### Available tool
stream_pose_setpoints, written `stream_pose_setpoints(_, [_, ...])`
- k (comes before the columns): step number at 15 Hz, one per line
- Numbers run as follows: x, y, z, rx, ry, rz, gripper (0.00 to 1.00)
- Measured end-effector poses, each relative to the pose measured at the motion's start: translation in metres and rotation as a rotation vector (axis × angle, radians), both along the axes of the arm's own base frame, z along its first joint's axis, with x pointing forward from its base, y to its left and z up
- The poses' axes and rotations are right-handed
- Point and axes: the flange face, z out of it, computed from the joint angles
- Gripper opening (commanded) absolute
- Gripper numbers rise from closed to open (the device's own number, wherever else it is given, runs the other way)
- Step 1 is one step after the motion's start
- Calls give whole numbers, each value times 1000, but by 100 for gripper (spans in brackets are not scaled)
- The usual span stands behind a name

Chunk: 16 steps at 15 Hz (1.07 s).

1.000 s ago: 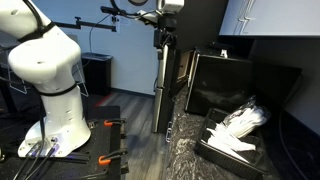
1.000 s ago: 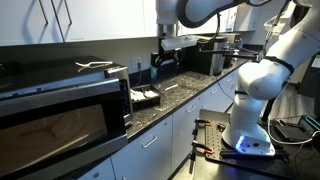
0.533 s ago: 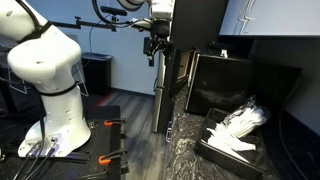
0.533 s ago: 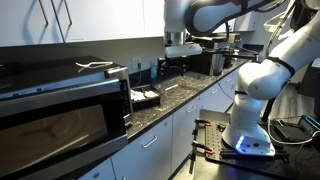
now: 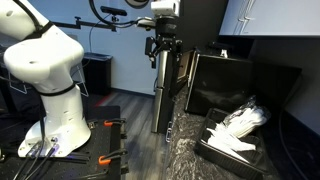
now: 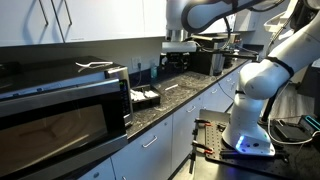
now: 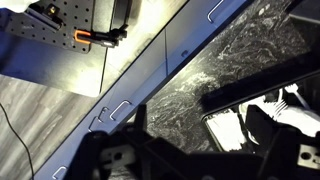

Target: Pick up the plastic knife from the base top and put it in the utensil holder

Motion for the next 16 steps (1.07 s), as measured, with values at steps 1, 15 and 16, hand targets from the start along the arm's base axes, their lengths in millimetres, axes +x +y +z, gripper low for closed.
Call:
stream_pose_setpoints(1, [0, -15, 3, 10, -10, -54, 100])
stream_pose_setpoints(15, [-20, -151, 3, -7, -99, -577, 100])
stream_pose_setpoints(16, [-20, -150, 3, -7, -100, -576, 100])
